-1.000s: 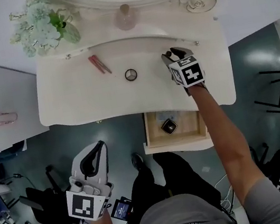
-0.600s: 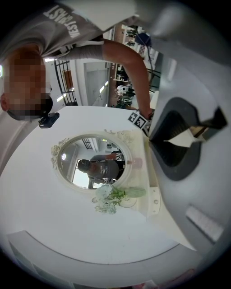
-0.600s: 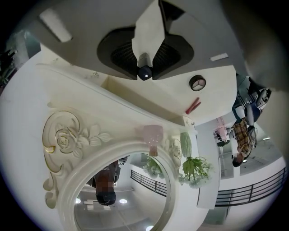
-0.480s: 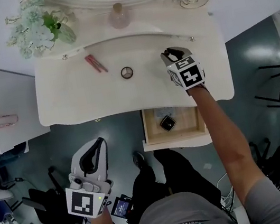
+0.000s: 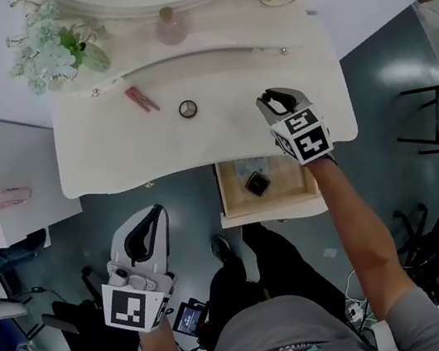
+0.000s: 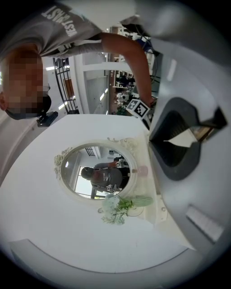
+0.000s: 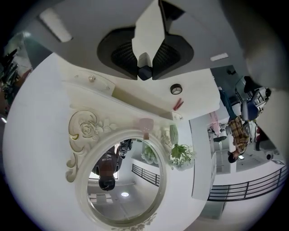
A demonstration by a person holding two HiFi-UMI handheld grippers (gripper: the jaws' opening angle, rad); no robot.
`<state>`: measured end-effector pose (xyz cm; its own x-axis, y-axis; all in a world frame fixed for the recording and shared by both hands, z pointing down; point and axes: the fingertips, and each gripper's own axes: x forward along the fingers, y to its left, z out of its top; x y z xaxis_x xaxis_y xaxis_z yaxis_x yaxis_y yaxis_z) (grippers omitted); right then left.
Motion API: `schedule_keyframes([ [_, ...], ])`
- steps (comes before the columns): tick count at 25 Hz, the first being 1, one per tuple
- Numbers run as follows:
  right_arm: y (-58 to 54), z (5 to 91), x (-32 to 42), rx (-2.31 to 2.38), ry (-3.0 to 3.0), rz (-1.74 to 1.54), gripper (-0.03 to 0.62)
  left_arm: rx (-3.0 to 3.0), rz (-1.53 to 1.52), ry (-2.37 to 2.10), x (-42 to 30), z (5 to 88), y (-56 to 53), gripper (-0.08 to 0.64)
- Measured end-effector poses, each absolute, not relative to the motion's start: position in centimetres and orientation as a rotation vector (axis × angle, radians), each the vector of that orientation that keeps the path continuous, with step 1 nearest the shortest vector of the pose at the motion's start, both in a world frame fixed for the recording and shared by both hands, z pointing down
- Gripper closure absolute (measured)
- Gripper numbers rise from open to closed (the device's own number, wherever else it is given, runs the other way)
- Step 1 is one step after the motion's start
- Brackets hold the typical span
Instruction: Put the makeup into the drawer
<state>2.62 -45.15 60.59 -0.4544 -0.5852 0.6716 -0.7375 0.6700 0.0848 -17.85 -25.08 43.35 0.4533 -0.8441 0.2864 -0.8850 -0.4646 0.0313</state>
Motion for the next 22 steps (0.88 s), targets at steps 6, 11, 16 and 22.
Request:
schedule_keyframes([
  [6, -41.2, 60.3, 4.9, 1.035, -2.191, 0.329, 0.485, 2.543, 0.367, -1.471, -16.5, 43.2, -24.3, 0.557],
  [11, -38.0, 60.4, 6.4, 1.040, -2.187, 0.354, 0.485, 2.571, 0.362, -1.459, -15.5, 42.7, -23.8, 0.557],
  [16, -34.6, 61.9, 7.2, 1.004, -2.166, 0.374, 0.485, 2.585, 0.362, -1.447, -14.7, 42.6, -23.5, 0.557],
  [22, -30.3, 65.2, 7.9, 0.949, -2.130, 0.439, 0.485, 2.581, 0.377, -1.436, -14.3, 42.7, -23.0, 0.557],
])
